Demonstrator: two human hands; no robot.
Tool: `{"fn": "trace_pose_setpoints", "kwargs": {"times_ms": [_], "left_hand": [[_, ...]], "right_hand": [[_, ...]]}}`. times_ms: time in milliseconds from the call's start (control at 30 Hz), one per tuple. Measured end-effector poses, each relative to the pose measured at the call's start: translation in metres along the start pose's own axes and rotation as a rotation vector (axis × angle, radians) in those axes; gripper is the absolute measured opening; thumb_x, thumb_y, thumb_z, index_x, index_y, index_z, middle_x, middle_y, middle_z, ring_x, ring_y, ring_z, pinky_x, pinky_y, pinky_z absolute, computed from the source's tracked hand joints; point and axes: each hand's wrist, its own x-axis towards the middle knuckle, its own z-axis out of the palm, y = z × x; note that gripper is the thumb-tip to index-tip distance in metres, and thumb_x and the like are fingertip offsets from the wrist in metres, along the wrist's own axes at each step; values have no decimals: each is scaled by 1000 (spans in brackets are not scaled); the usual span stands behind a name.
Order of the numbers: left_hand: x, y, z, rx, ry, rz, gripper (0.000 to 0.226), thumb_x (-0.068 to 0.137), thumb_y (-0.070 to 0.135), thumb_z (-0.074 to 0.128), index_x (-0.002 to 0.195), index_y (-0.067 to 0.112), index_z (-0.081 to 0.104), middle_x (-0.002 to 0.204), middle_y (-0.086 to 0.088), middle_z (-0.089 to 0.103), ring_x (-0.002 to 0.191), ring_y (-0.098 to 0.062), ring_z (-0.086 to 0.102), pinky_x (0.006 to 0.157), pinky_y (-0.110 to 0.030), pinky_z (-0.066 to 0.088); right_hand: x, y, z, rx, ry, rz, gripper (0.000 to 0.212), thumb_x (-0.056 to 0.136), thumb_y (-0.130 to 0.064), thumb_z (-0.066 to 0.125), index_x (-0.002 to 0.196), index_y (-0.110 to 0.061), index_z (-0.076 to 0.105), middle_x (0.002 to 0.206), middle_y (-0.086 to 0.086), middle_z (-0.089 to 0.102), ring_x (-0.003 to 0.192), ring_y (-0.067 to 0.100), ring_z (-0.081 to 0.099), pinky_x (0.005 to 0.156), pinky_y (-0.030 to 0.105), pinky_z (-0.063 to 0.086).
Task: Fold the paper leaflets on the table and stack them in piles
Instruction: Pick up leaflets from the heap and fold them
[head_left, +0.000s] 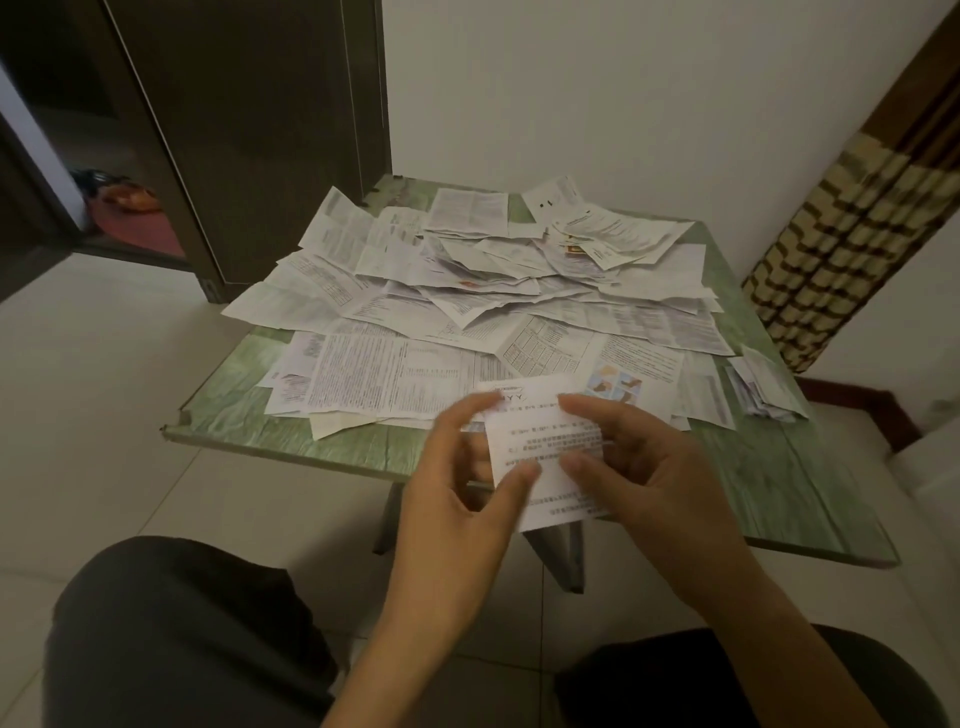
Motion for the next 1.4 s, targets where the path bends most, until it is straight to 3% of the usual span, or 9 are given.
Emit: {"fn": "trace_pose_setpoints", "kwargs": {"times_ms": [100, 233, 367, 467, 567, 800, 967, 1233, 1400], "left_hand": [[0, -6, -4, 241, 32, 130, 36, 81, 10, 70, 92, 44, 64, 94, 18, 64, 80, -4, 62, 68, -18, 50], [2, -9, -11, 513, 83, 297, 12, 78, 20, 70, 87, 27, 72, 84, 11, 56, 82, -3, 53, 71, -11, 43], [2, 5, -15, 221, 8, 38, 6, 76, 21, 72, 72, 25, 71, 94, 6, 58, 91, 1, 55, 76, -5, 39], [1, 10, -13, -98, -111, -175, 20, 80, 30, 61, 76, 14, 71, 80, -10, 69, 75, -16, 64, 65, -21, 48], [0, 4, -7, -107, -57, -169, 25, 89, 23, 55, 79, 4, 68, 77, -20, 66, 66, -19, 59, 57, -22, 46], [-2, -13, 5, 4, 185, -51, 31, 94, 24, 55, 68, 7, 59, 58, -14, 55, 53, -18, 51, 49, -37, 42], [0, -14, 16, 25, 224, 46, 26, 94, 15, 52, 71, 8, 61, 55, -14, 54, 42, -14, 47, 40, -24, 37], [2, -26, 38, 197, 98, 84, 25, 87, 14, 62, 76, 37, 65, 68, 10, 68, 47, -3, 55, 44, -22, 47], [8, -26, 47, 182, 147, 33, 22, 90, 15, 59, 73, 28, 63, 71, 13, 69, 57, -15, 61, 52, -31, 53]], "right_hand": [[-1, 5, 1, -220, 18, -104, 29, 80, -8, 69, 96, -32, 62, 89, -9, 65, 82, 3, 65, 64, 12, 51], [2, 11, 0, -520, 78, -270, 9, 74, -39, 63, 82, -40, 62, 88, -16, 51, 84, 1, 52, 70, 9, 42], [1, 1, 0, -296, -24, -113, 15, 73, -40, 71, 77, -27, 65, 81, -6, 64, 82, 5, 62, 71, 15, 49], [-4, -5, 6, -57, -69, 53, 11, 75, -23, 64, 77, -13, 63, 70, -1, 68, 62, 7, 66, 54, 15, 50], [-8, 0, 17, -27, 9, 107, 5, 80, -12, 64, 76, -10, 62, 69, 6, 65, 44, 6, 56, 39, 15, 42], [-14, 12, 20, -75, 122, 145, 24, 73, -33, 63, 77, -9, 63, 65, 5, 66, 40, 5, 50, 37, 16, 40], [-13, 20, 10, -5, 12, 276, 7, 84, -10, 62, 86, -4, 61, 58, 3, 63, 43, 10, 53, 41, 20, 44], [-20, 29, -39, -52, 319, 285, 5, 84, -5, 65, 89, -6, 63, 63, 1, 62, 48, 3, 54, 47, 15, 45], [-27, 45, -102, -146, 783, 227, 30, 88, -3, 58, 110, -23, 52, 81, 4, 65, 57, 10, 59, 45, 17, 48]]}}
